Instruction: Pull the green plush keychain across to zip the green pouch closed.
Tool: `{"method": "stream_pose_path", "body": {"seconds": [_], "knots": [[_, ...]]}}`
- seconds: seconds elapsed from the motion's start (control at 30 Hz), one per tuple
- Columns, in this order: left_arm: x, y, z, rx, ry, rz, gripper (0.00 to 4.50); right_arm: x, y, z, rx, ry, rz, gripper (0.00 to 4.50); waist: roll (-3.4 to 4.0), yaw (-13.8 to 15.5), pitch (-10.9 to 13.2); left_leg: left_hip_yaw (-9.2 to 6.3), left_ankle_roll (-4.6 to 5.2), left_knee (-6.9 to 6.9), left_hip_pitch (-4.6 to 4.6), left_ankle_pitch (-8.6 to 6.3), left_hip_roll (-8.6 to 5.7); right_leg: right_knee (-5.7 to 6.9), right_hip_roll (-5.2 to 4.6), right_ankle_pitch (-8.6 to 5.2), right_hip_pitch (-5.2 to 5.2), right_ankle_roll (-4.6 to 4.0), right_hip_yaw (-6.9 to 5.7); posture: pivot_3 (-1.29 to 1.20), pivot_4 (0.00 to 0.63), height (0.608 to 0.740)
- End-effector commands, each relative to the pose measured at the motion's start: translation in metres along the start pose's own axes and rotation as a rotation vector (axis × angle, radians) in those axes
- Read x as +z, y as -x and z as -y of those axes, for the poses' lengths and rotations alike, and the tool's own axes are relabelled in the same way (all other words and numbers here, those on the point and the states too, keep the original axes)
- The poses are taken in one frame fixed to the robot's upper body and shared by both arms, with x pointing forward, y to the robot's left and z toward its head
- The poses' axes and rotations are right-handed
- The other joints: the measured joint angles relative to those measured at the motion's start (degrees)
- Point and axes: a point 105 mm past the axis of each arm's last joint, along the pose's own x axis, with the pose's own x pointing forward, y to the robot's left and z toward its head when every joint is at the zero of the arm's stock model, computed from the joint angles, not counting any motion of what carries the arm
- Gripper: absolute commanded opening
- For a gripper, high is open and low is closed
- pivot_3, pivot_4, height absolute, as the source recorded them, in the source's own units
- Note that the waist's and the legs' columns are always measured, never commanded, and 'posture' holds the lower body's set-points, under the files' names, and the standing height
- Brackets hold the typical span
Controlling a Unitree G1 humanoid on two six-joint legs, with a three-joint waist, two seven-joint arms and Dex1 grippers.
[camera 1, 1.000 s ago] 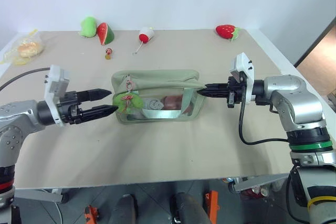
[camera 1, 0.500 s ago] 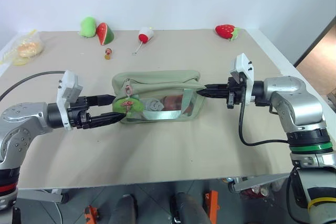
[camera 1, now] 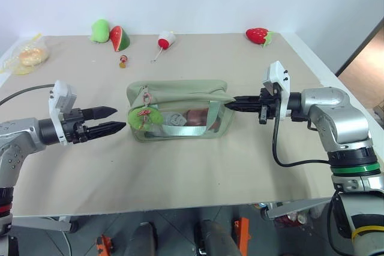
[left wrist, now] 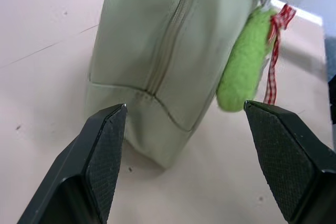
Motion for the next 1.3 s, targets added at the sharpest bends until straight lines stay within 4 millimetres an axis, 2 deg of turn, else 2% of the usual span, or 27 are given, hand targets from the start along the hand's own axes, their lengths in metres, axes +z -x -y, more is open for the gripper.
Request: {"method": "stream_pose_path", "body": {"seconds": [0.03,0.13,0.3,0.5,0.53,0.63,0.73,1.03,1.17,1.23,1.3], "knots": [[-0.008,-0.001,-0.004,0.021,-0.025,-0.037,3.68,0.005,0.002,0.000,-0.002,0.014,0.013,0.00,0.00,0.01,0.00,-0.01,0.00,0.00,0.00,0.00,0.00,0.00,0.00,0.00,0.00,0.00,0.00,0.00,0.150,0.740],[-0.013,-0.008,-0.003,0.016,-0.029,-0.050,3.68,0.006,0.003,0.000,-0.001,0.017,0.014,0.00,0.00,0.01,0.00,0.00,0.00,0.00,0.00,0.00,0.00,0.00,0.00,0.00,0.00,0.00,0.00,0.00,0.150,0.740],[-0.009,-0.021,-0.006,0.012,-0.042,-0.022,3.68,0.007,0.003,0.000,0.001,0.023,0.016,0.00,-0.01,0.03,0.00,0.00,0.00,0.00,-0.01,0.00,0.00,0.00,0.00,0.00,0.00,0.00,0.00,0.00,0.150,0.740],[0.006,-0.029,-0.012,0.034,-0.066,0.039,3.68,0.007,0.001,0.000,0.005,0.026,0.020,0.00,-0.01,-0.01,0.00,0.01,0.00,0.00,-0.01,0.00,0.00,0.00,0.01,0.15,0.00,0.24,0.01,0.00,0.150,0.740],[0.013,-0.031,-0.013,0.035,-0.077,0.058,3.68,0.007,0.001,-0.001,0.005,0.026,0.020,0.00,-0.01,0.01,0.00,0.00,0.00,0.00,-0.01,0.00,0.00,0.00,0.01,0.15,0.00,0.25,0.01,0.00,0.150,0.740],[0.032,-0.036,-0.003,-0.009,-0.115,0.097,3.68,0.007,0.000,0.000,0.003,0.027,0.022,0.00,-0.03,0.02,0.00,-0.02,0.00,0.00,-0.03,0.00,0.00,0.00,0.02,0.15,0.00,0.26,-0.02,0.00,0.150,0.740],[0.037,-0.039,0.004,-0.038,-0.130,0.101,3.68,0.007,0.000,0.000,0.003,0.027,0.023,0.00,-0.03,-0.02,0.00,0.00,0.00,0.00,-0.02,0.00,0.00,0.00,0.02,0.16,0.00,0.27,0.01,0.00,0.150,0.740],[0.027,-0.036,0.011,-0.081,-0.124,0.056,3.68,0.007,-0.002,0.001,0.001,0.029,0.028,0.00,-0.03,-0.05,0.00,-0.01,0.00,0.00,0.00,0.00,0.00,0.01,0.03,0.16,0.00,0.27,0.01,0.00,0.150,0.740],[0.026,-0.033,0.010,-0.083,-0.102,0.067,2.59,0.007,-0.001,0.001,-0.001,0.029,0.027,0.00,-0.03,-0.05,0.00,-0.01,0.00,0.00,0.00,0.00,0.00,0.01,0.04,0.16,0.00,0.27,0.01,0.00,0.150,0.740],[0.027,-0.033,0.010,-0.084,-0.093,0.082,1.72,0.006,-0.001,0.001,-0.001,0.027,0.025,0.00,-0.03,-0.05,0.00,-0.01,0.00,0.00,0.00,0.00,0.00,0.01,0.03,0.16,0.01,0.27,0.01,0.00,0.150,0.740],[0.030,-0.034,0.009,-0.078,-0.081,0.104,1.08,0.006,0.000,0.001,0.000,0.026,0.023,0.00,-0.03,-0.05,0.00,-0.02,0.00,0.00,0.00,0.00,0.00,0.01,0.04,0.16,0.00,0.26,0.01,0.00,0.150,0.740]]}}
